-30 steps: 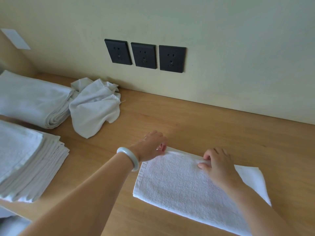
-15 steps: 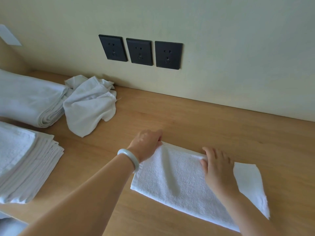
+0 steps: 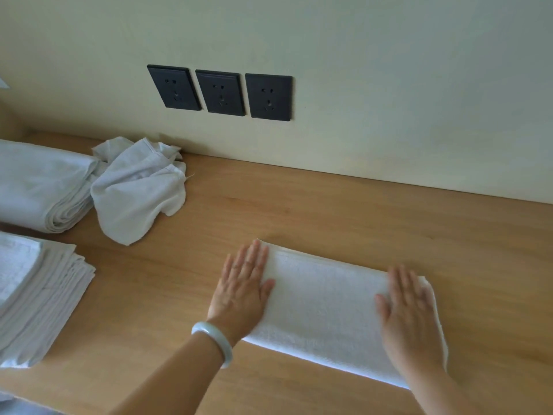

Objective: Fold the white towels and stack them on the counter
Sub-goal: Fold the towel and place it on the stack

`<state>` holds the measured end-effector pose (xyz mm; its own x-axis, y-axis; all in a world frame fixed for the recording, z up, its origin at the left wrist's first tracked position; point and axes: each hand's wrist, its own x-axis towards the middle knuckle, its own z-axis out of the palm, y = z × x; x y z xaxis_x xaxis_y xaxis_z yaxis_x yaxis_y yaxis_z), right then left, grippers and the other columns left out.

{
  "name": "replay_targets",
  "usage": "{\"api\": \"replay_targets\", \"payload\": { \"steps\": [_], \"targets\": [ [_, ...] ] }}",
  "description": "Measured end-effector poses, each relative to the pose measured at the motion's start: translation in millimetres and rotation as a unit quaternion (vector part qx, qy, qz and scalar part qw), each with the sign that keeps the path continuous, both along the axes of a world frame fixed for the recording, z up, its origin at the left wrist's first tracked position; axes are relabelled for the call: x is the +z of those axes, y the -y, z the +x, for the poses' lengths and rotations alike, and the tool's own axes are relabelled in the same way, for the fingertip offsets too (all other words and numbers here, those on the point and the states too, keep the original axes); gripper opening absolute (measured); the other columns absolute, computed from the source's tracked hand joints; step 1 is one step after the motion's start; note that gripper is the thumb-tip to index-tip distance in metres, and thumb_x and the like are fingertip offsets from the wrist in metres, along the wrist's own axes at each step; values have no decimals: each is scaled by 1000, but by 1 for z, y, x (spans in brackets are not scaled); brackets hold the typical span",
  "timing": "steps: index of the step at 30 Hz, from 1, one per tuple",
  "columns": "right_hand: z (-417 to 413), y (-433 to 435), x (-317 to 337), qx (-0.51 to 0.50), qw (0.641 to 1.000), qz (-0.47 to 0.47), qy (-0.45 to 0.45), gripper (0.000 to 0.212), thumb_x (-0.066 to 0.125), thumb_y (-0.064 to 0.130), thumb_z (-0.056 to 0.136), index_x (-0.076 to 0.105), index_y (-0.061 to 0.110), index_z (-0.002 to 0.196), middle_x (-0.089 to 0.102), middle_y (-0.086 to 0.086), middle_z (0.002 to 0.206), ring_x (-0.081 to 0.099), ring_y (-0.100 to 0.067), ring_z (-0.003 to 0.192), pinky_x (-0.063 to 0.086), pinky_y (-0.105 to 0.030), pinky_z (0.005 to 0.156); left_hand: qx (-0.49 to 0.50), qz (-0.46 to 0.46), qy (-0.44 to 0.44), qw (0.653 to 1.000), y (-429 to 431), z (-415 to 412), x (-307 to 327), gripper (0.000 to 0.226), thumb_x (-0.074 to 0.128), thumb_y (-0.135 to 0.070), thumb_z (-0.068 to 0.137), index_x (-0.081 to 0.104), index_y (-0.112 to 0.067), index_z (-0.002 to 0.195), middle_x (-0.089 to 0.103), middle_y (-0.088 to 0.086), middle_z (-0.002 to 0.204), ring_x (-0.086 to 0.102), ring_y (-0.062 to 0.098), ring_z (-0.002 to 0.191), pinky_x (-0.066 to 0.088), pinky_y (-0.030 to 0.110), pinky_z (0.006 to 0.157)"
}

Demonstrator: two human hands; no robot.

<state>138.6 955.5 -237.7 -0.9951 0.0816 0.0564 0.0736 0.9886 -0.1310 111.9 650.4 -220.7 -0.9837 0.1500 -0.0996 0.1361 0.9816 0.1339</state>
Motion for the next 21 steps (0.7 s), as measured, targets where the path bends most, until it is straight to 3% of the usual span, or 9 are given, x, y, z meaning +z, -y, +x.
{"api": "replay_targets", "payload": {
  "steps": [3,5,7,9,13,16,18,19,21],
  "targets": [
    [3,-18,9,-95,995,-13,-2,79,4,53,99,39,-4,142,44,-22,145,40,-38,135,21,-54,111,117,47,5,992,-3,3,9,71,-5,-56,94,-10,-20,155,-9,6,164,-13,18,149,-4,40,123],
    [9,1,14,-40,999,-8,-27,71,13,49,100,36,-2,144,38,-19,150,34,-33,140,16,-49,116,56,42,-35,997,-20,16,14,66,9,-50,100,-2,-18,157,-5,7,164,-8,21,151,2,43,123],
    [21,23,13,77,997,-11,-23,64,20,44,100,30,4,149,28,-12,156,22,-25,146,14,-46,118,-83,53,-44,994,-33,33,12,60,18,-46,103,6,-23,157,0,3,165,-1,20,152,6,45,121],
    [26,22,7,112,994,-6,-8,62,14,44,102,25,8,151,21,-7,159,14,-19,149,14,-45,118,-128,29,-29,991,-26,43,4,57,19,-47,103,9,-31,157,4,-3,165,2,17,152,7,45,120],
    [21,-3,4,47,999,-12,16,67,9,46,102,30,4,149,27,-10,157,16,-20,147,11,-42,118,181,65,-3,981,9,52,10,62,19,-52,100,12,-27,157,9,1,164,8,21,151,6,40,121],
    [21,-12,11,-4,998,-70,4,70,12,48,101,33,-1,146,31,-14,154,22,-24,144,6,-36,119,326,160,31,931,9,62,28,63,53,-37,96,34,-7,147,42,14,144,30,31,133,23,43,111],
    [27,-17,14,-39,994,-94,-29,67,22,46,100,34,-1,146,32,-16,153,27,-28,142,9,-36,119,429,310,113,841,1,76,38,66,70,-38,80,49,-1,131,55,14,123,43,33,123,35,46,106],
    [30,-20,16,-55,992,-106,-44,63,30,42,100,34,-1,146,34,-17,152,30,-31,141,14,-39,118,470,418,135,765,-4,83,45,60,74,-38,71,57,2,113,60,16,111,54,34,111,43,47,99],
    [33,-23,24,-123,979,-158,-37,59,51,27,96,35,-2,145,39,-22,148,35,-37,137,26,-45,113,522,583,149,604,-17,91,60,34,74,-19,79,60,11,87,64,21,96,63,34,90,50,47,90]
  ]
}}
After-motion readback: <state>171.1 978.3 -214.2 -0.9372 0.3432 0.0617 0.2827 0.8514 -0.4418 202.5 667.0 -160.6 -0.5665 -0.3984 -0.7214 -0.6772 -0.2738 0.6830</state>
